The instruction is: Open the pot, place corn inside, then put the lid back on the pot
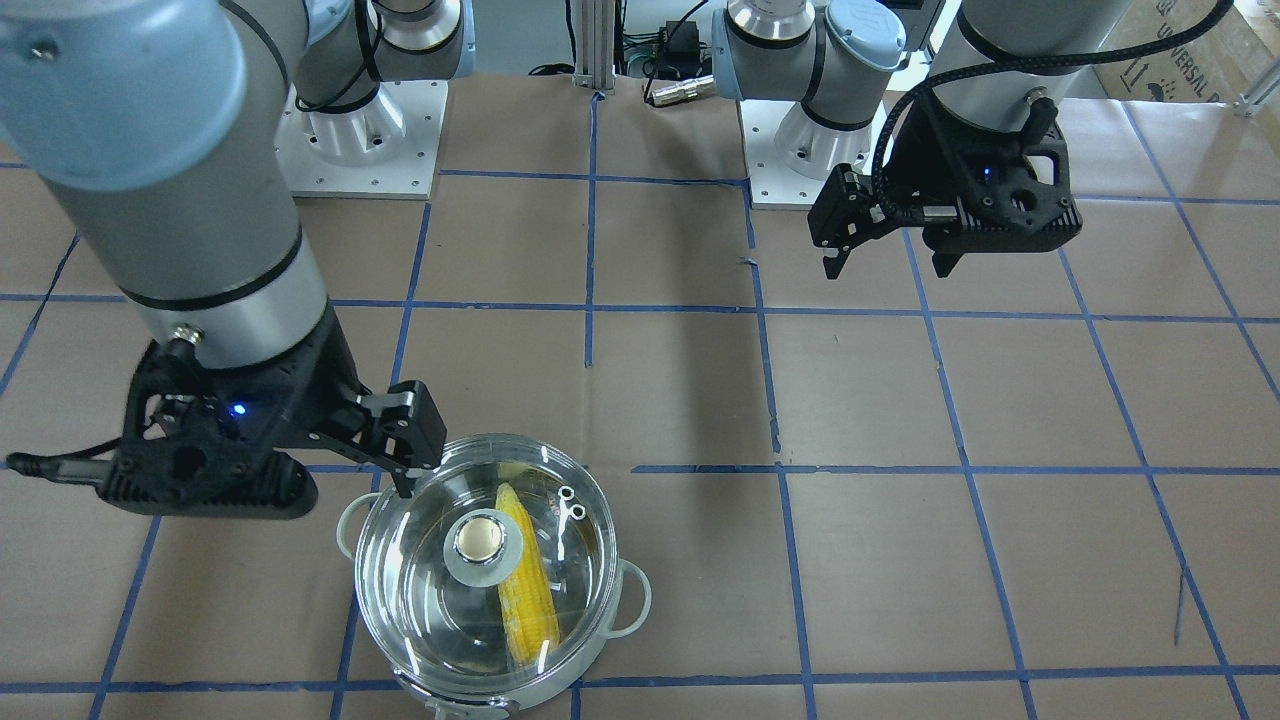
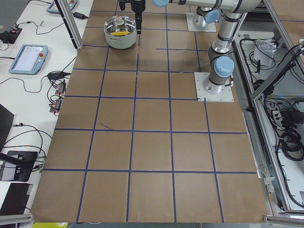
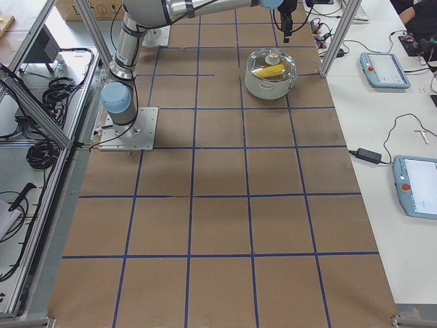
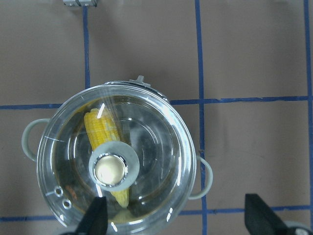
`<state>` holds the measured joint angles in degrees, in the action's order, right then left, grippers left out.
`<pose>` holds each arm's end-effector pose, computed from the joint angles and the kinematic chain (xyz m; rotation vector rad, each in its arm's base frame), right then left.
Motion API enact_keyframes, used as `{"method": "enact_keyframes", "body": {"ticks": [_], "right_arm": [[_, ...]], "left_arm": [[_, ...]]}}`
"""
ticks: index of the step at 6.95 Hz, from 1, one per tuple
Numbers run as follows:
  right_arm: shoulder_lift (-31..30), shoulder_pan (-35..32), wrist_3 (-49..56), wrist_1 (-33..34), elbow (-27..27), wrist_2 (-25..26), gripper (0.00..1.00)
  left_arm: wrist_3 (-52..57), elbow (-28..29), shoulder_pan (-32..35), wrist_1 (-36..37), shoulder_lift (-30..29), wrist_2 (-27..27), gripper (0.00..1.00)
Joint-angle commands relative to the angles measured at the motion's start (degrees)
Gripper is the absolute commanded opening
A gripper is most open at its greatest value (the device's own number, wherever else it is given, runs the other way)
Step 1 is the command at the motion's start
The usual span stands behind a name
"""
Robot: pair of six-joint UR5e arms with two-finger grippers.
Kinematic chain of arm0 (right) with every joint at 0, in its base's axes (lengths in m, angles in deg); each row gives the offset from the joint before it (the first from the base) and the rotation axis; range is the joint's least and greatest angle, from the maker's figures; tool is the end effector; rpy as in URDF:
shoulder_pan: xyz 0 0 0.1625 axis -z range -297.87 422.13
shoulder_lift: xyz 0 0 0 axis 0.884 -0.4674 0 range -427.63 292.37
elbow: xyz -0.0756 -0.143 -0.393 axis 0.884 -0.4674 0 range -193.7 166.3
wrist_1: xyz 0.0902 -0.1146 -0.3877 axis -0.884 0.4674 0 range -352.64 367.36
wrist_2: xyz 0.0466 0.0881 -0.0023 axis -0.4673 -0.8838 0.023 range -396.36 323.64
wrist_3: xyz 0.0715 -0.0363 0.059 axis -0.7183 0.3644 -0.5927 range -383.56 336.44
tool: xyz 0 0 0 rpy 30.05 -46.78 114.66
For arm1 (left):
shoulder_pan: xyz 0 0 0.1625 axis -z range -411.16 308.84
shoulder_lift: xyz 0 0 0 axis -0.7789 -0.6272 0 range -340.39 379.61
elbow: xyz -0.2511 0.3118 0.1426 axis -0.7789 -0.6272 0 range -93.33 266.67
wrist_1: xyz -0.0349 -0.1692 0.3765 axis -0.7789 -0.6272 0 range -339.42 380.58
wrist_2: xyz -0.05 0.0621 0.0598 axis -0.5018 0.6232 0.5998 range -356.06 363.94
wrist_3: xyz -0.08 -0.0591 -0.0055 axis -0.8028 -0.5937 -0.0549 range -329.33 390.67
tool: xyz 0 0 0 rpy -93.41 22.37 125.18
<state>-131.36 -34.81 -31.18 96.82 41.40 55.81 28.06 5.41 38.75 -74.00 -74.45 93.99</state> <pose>0.2118 -0.6678 0.5180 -0.0225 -3.1136 0.2261 -0.1324 -0.5210 0.5190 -0.0742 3.1399 -0.0026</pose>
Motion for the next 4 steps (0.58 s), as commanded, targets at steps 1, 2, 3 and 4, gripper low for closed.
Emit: {"method": "enact_keyframes", "body": {"ticks": [1,2,3,4], "right_arm": [[-3.4,3.07,3.91,-5.35,0.44,-0.41,0.96],[-3.85,3.25,4.09,-5.79,0.88,-0.5,0.94],[-4.29,3.34,4.97,-5.79,2.02,-0.59,0.92],[-5.69,3.34,5.06,-5.8,3.33,-0.59,0.92]], "left_arm": [[-0.03,0.05,0.0,-0.08,-0.07,0.03,1.0],[-0.03,0.05,0.0,-0.08,-0.07,0.03,1.0],[-0.03,0.05,0.0,-0.08,-0.24,-0.06,1.0],[-0.03,-0.13,0.0,-0.08,-0.07,-0.14,1.0]]}}
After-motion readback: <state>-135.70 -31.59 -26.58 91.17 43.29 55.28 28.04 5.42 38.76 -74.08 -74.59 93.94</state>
